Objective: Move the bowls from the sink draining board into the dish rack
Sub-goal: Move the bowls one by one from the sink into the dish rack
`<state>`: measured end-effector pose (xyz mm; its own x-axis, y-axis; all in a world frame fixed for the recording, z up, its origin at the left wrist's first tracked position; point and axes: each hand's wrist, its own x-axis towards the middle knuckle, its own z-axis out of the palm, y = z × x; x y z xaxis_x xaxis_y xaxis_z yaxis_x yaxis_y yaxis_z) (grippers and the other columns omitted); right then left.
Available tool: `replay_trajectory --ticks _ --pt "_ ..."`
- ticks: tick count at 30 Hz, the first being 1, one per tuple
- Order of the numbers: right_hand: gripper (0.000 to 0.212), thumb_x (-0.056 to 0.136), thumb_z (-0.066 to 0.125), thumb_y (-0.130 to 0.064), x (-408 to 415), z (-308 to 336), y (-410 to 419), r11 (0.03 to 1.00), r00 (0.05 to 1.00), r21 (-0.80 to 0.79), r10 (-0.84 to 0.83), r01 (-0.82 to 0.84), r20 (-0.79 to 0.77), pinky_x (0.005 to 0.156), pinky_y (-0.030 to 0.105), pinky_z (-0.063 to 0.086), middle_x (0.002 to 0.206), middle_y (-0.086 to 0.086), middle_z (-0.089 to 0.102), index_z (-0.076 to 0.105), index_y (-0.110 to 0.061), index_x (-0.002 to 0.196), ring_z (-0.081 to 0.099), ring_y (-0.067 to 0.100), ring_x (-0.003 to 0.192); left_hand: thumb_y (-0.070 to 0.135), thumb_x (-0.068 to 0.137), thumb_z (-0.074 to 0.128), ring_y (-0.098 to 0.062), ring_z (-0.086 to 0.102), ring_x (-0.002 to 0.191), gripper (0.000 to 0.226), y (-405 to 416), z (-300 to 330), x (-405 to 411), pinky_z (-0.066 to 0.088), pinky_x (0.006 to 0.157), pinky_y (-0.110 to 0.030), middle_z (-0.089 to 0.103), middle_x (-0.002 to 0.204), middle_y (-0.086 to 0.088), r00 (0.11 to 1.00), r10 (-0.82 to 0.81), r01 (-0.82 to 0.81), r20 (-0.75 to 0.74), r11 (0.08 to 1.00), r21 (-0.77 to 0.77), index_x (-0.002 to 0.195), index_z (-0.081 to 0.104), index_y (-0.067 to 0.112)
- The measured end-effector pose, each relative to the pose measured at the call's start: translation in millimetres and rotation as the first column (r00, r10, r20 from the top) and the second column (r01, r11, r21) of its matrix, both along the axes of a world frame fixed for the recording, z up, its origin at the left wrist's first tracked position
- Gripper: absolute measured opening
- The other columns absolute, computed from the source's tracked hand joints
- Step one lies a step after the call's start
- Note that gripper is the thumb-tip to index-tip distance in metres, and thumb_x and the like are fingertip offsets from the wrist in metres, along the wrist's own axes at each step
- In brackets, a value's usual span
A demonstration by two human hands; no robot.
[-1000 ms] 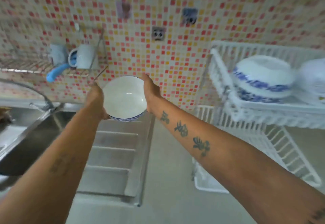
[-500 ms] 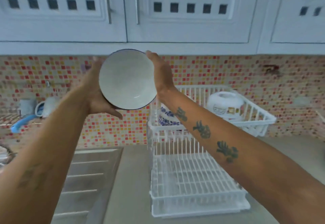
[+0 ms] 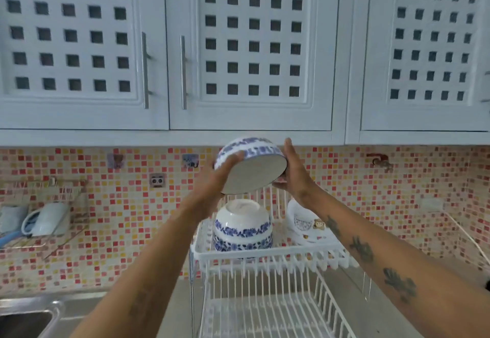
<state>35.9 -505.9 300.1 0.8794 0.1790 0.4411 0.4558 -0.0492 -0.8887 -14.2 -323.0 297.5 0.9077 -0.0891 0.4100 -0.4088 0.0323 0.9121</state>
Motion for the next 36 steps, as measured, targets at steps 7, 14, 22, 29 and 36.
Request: replay_trajectory --ticks 7,14,22,29,36 --pt "0.059 0.093 0.041 -0.057 14.3 -15.9 9.0 0.999 0.998 -0.026 -0.027 0.026 -0.061 0.09 0.046 0.055 0.106 0.02 0.072 0.066 -0.006 0.11 0.069 0.036 0.095 0.062 0.045 0.085 -0.021 0.057 0.11 0.108 -3.5 -39.2 27.7 0.055 0.094 -0.037 0.048 0.124 -0.004 0.86 0.329 -0.458 0.391 0.835 0.305 0.134 0.033 0.03" --pt "0.029 0.094 0.055 -0.037 26.1 -44.3 13.3 0.989 0.99 -0.059 -0.131 0.133 0.048 0.081 0.034 0.052 0.107 0.001 0.068 0.064 -0.016 0.111 0.065 0.014 0.091 0.065 0.043 0.083 -0.012 0.036 0.124 0.119 -4.1 -83.7 38.0 0.041 0.108 -0.031 0.032 0.127 0.005 0.85 0.334 -0.502 0.409 0.751 0.429 0.141 0.026 0.027" --pt "0.027 0.094 0.052 -0.039 37.7 -64.5 13.1 0.992 0.991 -0.039 -0.123 0.121 -0.047 0.093 0.043 0.052 0.111 0.002 0.068 0.064 -0.021 0.112 0.065 0.019 0.099 0.061 0.044 0.085 -0.012 0.034 0.125 0.121 -6.4 -93.1 43.2 0.034 0.104 -0.02 0.031 0.13 0.001 0.859 0.331 -0.494 0.39 0.734 0.465 0.142 0.026 0.022" --pt "0.028 0.096 0.047 -0.037 48.8 -75.3 21.9 0.994 0.985 -0.077 -0.091 0.08 -0.145 0.097 0.041 0.048 0.121 0.005 0.063 0.061 -0.022 0.115 0.061 0.023 0.11 0.066 0.038 0.082 -0.016 0.029 0.126 0.127 -2.4 -94.3 46.2 0.04 0.11 -0.034 0.03 0.129 -0.001 0.862 0.367 -0.507 0.349 0.648 0.568 0.14 0.023 0.016" --pt "0.024 0.096 0.044 -0.037 59.3 -81.6 28.4 0.99 0.969 -0.134 -0.081 0.051 -0.233 0.088 0.041 0.048 0.116 0.017 0.067 0.061 -0.02 0.097 0.063 0.033 0.107 0.057 0.05 0.085 -0.019 0.028 0.128 0.126 -0.7 -95.6 47.0 0.034 0.112 -0.03 0.029 0.129 -0.003 0.877 0.377 -0.475 0.297 0.589 0.654 0.143 0.017 0.008"
